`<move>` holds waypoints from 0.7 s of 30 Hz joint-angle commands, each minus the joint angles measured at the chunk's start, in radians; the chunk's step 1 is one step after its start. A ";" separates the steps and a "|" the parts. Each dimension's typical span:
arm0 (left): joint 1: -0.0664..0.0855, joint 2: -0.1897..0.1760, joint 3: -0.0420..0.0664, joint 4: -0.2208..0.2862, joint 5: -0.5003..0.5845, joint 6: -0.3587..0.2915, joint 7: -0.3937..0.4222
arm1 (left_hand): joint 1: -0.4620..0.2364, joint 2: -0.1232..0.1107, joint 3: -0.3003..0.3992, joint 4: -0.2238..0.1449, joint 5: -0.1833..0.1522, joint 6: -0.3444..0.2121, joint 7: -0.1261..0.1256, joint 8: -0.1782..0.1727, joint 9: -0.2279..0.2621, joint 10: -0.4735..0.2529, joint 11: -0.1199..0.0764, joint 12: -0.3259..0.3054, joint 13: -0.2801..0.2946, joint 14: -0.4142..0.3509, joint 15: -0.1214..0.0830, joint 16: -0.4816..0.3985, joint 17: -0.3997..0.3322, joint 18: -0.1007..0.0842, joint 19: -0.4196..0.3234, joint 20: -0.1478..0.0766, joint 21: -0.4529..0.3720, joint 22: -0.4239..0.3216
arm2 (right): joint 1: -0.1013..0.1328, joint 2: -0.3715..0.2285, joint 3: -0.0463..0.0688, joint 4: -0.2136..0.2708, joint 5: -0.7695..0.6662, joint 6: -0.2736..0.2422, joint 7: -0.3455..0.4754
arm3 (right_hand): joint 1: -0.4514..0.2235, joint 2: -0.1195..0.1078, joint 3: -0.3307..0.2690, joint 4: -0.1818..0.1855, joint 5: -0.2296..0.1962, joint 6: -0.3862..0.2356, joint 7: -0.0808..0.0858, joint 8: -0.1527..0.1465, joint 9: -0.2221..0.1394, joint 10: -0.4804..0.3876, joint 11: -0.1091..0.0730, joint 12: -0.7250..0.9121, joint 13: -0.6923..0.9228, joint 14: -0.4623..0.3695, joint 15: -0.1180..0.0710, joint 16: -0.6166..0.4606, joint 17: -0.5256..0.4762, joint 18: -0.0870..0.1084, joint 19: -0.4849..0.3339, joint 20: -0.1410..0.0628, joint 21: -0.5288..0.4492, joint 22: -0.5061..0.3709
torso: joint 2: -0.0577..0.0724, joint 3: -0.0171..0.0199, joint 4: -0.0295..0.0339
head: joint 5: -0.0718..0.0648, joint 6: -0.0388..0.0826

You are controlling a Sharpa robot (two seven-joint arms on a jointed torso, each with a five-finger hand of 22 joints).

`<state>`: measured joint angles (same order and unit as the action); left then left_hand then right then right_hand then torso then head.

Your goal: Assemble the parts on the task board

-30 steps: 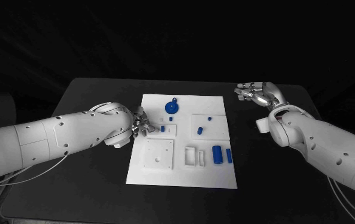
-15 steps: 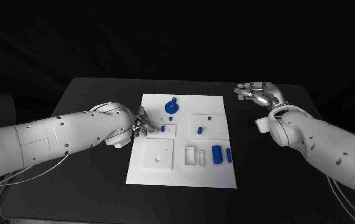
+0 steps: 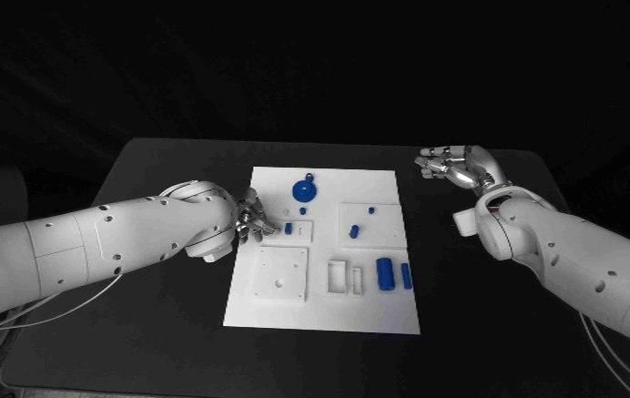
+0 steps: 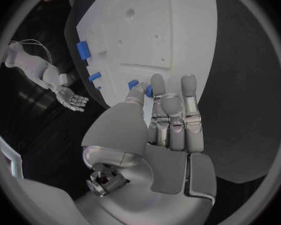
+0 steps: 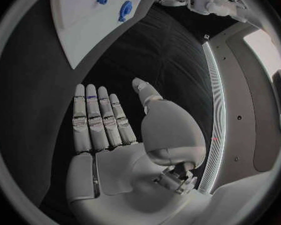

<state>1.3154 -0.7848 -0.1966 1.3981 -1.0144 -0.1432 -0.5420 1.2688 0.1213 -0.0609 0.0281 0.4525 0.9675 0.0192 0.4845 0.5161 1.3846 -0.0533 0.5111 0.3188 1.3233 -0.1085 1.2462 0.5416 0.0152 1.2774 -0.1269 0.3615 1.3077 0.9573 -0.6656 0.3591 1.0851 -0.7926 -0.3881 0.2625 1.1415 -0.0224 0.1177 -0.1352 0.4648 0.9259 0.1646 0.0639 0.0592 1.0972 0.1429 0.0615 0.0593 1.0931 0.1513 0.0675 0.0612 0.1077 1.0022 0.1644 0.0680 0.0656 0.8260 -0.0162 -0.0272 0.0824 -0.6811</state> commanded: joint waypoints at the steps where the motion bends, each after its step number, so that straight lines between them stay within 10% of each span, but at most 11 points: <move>1: -0.006 0.002 -0.004 -0.001 0.004 0.005 0.004 | 0.010 0.010 0.039 -0.035 0.035 -0.015 -0.003 -0.001 0.002 -0.005 0.001 -0.008 -0.003 -0.008 0.002 -0.006 0.000 0.005 -0.003 0.001 -0.003 0.018 | -0.001 0.001 0.000 0.000 -0.004 0.015 0.011 | -0.005 0.008 0.003 0.005 0.007 -0.004 0.000 -0.005 -0.001 -0.006 0.003 -0.003 -0.001 -0.009 0.000 -0.006 -0.001 0.019 -0.007 -0.003 -0.001 -0.001 | 0.000 0.0000 -0.0002 | 0.000 0.000; 9: -0.006 0.002 -0.004 0.003 0.003 -0.004 0.010 | -0.029 0.003 0.123 -0.086 0.136 -0.027 0.003 0.011 0.013 -0.001 0.003 -0.013 -0.007 -0.008 0.004 -0.005 0.001 0.009 -0.006 0.002 0.005 0.019 | -0.004 0.001 0.000 -0.001 -0.004 0.017 0.011 | -0.005 0.008 0.003 0.005 0.007 -0.004 0.000 -0.005 -0.001 -0.006 0.003 -0.003 -0.001 -0.009 0.000 -0.006 -0.001 0.019 -0.006 -0.003 -0.001 -0.001 | 0.000 -0.0002 0.0000 | 0.001 0.000; 18: -0.006 0.000 -0.003 0.008 0.002 -0.004 0.019 | -0.051 0.017 0.162 -0.110 0.160 -0.024 0.007 0.012 0.015 -0.001 0.004 -0.013 -0.007 -0.008 0.004 -0.005 0.001 0.011 -0.009 0.003 0.010 0.019 | -0.006 0.001 0.000 -0.002 -0.004 0.018 0.011 | -0.007 0.008 0.002 0.007 0.009 -0.003 0.000 -0.005 -0.001 -0.006 0.003 -0.003 -0.001 -0.009 0.000 -0.006 -0.001 0.019 -0.006 -0.003 -0.001 -0.001 | 0.000 0.0003 -0.0001 | 0.001 0.000; 21: -0.006 -0.002 -0.003 0.011 0.006 0.002 0.026 | -0.075 0.029 0.181 -0.102 0.253 -0.022 0.009 0.009 0.013 -0.004 0.005 -0.014 -0.007 -0.010 0.005 -0.006 0.001 0.012 -0.011 0.003 0.012 0.019 | -0.007 0.001 0.000 -0.002 -0.004 0.018 0.011 | -0.007 0.008 0.002 0.007 0.009 -0.003 0.000 -0.005 -0.001 -0.006 0.003 -0.003 -0.001 -0.009 0.000 -0.006 -0.001 0.019 -0.006 -0.003 -0.001 -0.001 | 0.000 0.0001 0.0001 | 0.001 0.000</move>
<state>1.3151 -0.7899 -0.1967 1.4060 -1.0148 -0.1461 -0.5331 1.1933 0.1372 0.0410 0.0023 0.6982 0.9510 0.0356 0.4959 0.5329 1.3816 -0.0503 0.5002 0.3124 1.3200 -0.1050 1.2434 0.5417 0.0153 1.2739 -0.1234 0.3688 1.3075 0.9515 -0.6649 0.3591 1.0826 -0.7924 -0.3856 0.2626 1.1374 -0.0184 0.1177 -0.1353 0.4686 0.9259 0.1646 0.0638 0.0593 1.0972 0.1429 0.0615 0.0593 1.0931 0.1513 0.0675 0.0612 0.1078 1.0022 0.1644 0.0680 0.0656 0.8260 -0.0162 -0.0273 0.0836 -0.6815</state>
